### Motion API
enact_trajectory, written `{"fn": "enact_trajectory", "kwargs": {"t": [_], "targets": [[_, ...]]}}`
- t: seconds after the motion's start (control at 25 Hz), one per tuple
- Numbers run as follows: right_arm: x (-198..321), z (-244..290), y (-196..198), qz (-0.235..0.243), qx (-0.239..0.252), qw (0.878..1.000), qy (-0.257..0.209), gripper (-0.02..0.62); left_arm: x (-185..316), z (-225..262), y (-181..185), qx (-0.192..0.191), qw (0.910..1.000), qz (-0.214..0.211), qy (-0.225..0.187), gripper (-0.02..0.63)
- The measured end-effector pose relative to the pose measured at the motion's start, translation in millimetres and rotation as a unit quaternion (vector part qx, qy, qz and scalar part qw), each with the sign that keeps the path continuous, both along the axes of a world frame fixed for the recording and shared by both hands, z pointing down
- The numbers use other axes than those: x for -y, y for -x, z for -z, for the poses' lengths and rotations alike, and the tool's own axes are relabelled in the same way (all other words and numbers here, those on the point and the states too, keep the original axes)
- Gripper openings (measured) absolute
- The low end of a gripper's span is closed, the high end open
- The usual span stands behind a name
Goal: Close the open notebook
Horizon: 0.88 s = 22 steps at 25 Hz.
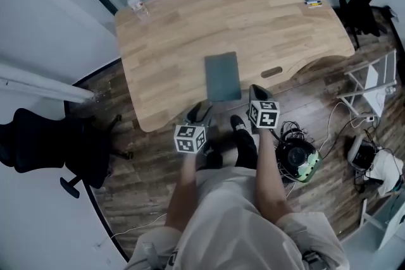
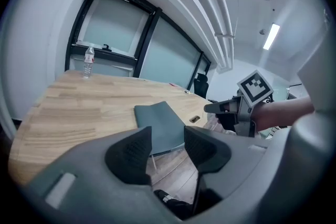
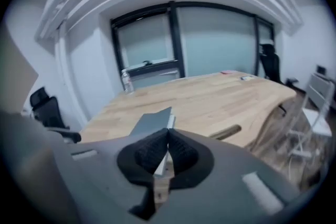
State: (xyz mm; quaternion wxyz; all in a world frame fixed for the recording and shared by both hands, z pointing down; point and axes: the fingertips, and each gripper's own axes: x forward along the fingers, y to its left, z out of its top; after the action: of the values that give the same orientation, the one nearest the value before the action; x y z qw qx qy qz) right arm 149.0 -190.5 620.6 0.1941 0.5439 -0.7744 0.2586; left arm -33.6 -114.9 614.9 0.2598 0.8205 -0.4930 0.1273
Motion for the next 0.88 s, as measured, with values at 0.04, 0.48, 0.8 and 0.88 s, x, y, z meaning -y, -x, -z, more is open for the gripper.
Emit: {"fn": "enact_trajectory", "kwargs": {"t": [0.04,0.48,0.8,0.88], "targets": [[-5.7,4.8,-4.8,-0.039,0.025,0.999,0.001,0.002,-1.9,3.1,2.2,0.001,1.0000,0.003,-0.005,0.202],[-66.5,15.2,24.1,-0.026,0.039,0.998,-0.051,0.002,-24.7,21.7,23.9,-0.002,0.9976,-0.049,-0.049,0.098],[-57.4,37.1,45.4,0.000,0.034,0.997,-0.064,0.002,-23.4,36.9,24.0,-0.007,0.9959,-0.068,-0.059,0.008],[-56.6,41.7,53.2,0.012,0.028,0.997,-0.071,0.002,-21.9,40.8,27.3,-0.009,0.9960,-0.064,-0.062,0.008]]}}
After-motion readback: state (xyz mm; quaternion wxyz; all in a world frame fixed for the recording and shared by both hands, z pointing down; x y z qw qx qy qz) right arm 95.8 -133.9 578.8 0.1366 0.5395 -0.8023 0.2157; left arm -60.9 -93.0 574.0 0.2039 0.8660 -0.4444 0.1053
